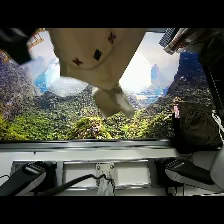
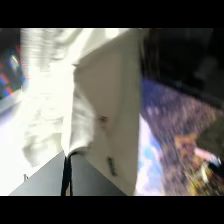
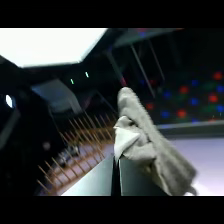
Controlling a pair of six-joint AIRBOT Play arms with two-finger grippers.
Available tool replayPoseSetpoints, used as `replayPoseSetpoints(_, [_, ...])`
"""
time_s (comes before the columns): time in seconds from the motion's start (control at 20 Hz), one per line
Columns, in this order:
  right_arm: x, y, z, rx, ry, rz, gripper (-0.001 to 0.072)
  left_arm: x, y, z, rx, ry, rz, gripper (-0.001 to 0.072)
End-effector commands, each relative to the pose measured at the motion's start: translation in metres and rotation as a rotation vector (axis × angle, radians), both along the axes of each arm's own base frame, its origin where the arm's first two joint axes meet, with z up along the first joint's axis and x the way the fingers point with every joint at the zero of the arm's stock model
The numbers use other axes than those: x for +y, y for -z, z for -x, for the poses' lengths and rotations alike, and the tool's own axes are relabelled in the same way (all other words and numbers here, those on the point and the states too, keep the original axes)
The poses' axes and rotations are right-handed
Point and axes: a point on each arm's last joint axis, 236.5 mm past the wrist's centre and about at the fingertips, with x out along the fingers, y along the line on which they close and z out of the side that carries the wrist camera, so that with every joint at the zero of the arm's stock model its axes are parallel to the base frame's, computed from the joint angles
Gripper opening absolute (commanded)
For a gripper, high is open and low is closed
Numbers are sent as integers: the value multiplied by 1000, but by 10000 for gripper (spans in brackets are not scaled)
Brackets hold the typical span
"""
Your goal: Fold the clothes and pants, and hang the long-sleeved shirts on hangers.
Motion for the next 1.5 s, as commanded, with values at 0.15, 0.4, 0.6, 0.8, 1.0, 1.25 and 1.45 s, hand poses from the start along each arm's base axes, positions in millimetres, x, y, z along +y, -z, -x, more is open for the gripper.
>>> replayPoseSetpoints(0.15, [-36, -70, 108, -116, -35, -72, 15, 54, -73, 66, -265, -106, -1, 3])
replayPoseSetpoints(0.4, [-17, -46, 163, 3, -168, -8, 15, 79, -105, 97, -394, -167, 44, 3])
replayPoseSetpoints(0.6, [-11, -28, 164, 54, -177, 50, 15, 75, -95, 85, -381, -166, -8, 3])
replayPoseSetpoints(0.8, [-14, 45, 144, 275, -141, 253, 16, 58, -49, 51, -245, -135, -147, 3])
replayPoseSetpoints(1.0, [-12, 134, 117, 500, -122, 442, 17, 58, 5, -29, -117, -224, -309, 4])
replayPoseSetpoints(1.25, [1, 253, 25, 512, 1, 547, 17, 49, 100, -190, -60, -368, -536, 3])
replayPoseSetpoints(1.45, [3, 287, -105, 387, 155, 275, 17, 11, 179, -292, -64, -366, -429, 4])
